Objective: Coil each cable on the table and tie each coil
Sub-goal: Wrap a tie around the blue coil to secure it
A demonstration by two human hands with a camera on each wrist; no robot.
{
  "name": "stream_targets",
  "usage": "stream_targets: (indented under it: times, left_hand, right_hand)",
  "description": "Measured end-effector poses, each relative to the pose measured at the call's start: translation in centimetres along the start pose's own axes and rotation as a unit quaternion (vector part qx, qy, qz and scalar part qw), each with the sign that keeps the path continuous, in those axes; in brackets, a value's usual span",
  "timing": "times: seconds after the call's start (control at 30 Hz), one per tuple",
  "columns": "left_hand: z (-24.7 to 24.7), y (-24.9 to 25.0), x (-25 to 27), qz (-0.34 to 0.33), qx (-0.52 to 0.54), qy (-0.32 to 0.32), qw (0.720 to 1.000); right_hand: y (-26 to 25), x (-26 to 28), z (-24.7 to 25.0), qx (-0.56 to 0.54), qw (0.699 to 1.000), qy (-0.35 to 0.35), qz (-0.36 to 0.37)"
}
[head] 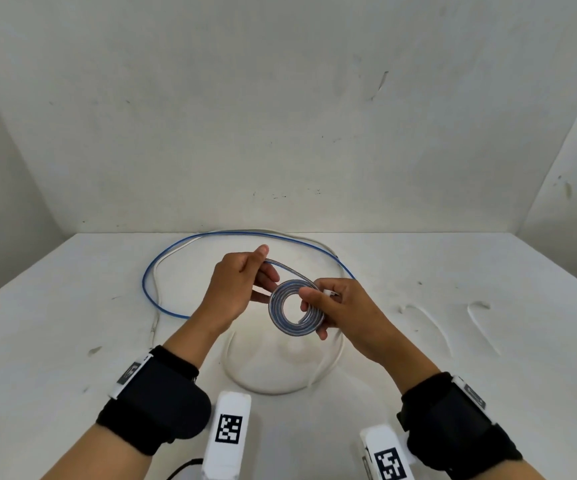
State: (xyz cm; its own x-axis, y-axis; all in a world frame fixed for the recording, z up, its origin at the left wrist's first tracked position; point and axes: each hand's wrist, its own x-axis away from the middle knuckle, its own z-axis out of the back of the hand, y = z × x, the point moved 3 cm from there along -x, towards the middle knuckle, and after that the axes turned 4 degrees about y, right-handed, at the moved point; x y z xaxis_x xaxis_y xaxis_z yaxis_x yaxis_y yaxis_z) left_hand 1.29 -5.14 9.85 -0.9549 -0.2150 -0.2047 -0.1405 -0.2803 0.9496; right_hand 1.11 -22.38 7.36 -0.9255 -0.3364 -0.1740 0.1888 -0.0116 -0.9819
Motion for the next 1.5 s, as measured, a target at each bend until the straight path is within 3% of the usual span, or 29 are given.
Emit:
stream_targets:
  times: [0.27,0.43,0.6,0.83,1.03,1.27,1.5]
  left_hand:
    - [-1.9,-0.9,2.2,0.119,0.118,-0.136,0.977]
    - [-2.4,-2.0,2.4,0.126,0.205,-0.075,0.968]
    - [-2.6,-2.5,2.4,0.117,0.233,-0.083,0.962]
    - [-3.5,-3.0,2.9,0.129,0.332,-0.064,0.932]
    - [-3.9,-2.1,2.7,0.1,0.287,-0.106,0.947]
    - [-3.8,-2.9,2.9,0.137,0.345,-0.14,0.918]
    - [-3.3,-1.4,1.4,0.149,0.21,-0.216,0.942]
  right_hand:
    - [0.4,-1.0,1.4,-0.039,0.994,0.102,0.007]
    - [1.0,-1.4,1.3,-0.066,0.987,0.147,-0.009]
    - [1.5,-1.1,1.5,-0.081,0.987,0.135,-0.036]
    - [0.9,-1.0,1.1,-0.093,0.991,0.098,-0.026]
    - [0.9,-0.7,0.7,-0.112,0.99,0.085,-0.03]
    - [0.4,-0.4,0.7,-0.1,0.994,0.038,-0.029]
    - [0.4,0.4,0.0,-0.045,0.999,-0.008,-0.017]
